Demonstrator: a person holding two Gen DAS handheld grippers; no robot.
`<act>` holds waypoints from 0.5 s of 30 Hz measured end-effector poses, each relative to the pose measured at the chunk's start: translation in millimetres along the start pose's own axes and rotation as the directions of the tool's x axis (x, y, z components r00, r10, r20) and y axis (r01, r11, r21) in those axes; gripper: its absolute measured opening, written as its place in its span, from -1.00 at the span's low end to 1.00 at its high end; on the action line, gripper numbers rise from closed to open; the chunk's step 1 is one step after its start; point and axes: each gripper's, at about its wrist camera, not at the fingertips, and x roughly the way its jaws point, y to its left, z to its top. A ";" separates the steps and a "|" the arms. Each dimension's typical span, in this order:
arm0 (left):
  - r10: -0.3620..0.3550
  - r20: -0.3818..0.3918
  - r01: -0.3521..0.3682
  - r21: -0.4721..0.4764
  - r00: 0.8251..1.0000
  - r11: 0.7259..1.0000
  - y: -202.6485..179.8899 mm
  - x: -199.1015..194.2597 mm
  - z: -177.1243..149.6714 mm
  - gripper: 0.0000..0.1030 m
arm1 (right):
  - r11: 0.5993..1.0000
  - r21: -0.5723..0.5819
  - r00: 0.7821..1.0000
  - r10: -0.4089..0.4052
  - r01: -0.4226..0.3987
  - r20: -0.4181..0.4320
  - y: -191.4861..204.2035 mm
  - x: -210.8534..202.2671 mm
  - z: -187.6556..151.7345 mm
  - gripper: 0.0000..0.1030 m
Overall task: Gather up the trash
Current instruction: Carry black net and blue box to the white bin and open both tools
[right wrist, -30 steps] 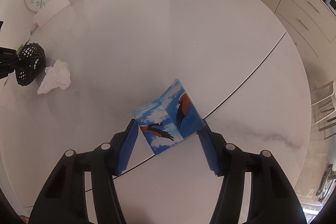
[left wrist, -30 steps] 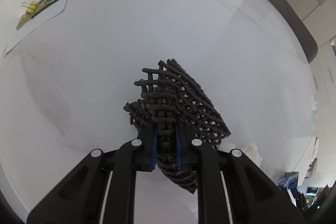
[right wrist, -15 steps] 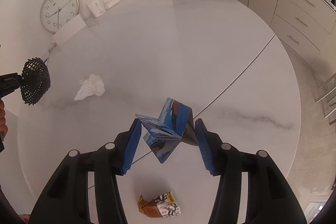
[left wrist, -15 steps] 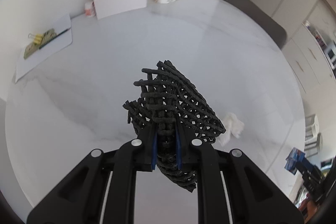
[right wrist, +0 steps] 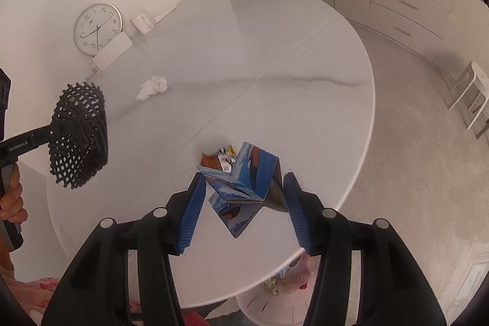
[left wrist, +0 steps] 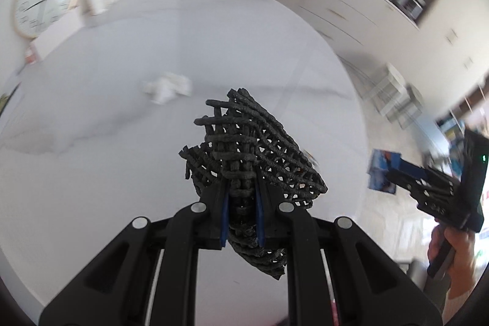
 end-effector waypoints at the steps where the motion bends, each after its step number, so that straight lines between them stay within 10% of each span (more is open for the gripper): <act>1: -0.020 -0.020 0.020 0.038 1.000 0.999 -18.2 5.1 -8.1 -0.74 | 1.000 0.013 1.000 -0.008 0.008 -0.006 -5.1 -5.0 -9.2 0.04; 15: -0.121 -0.274 0.206 0.303 0.954 0.931 -173.6 56.6 -104.1 -0.74 | 0.986 0.154 0.997 -0.060 0.068 -0.053 -75.3 -63.7 -130.2 0.04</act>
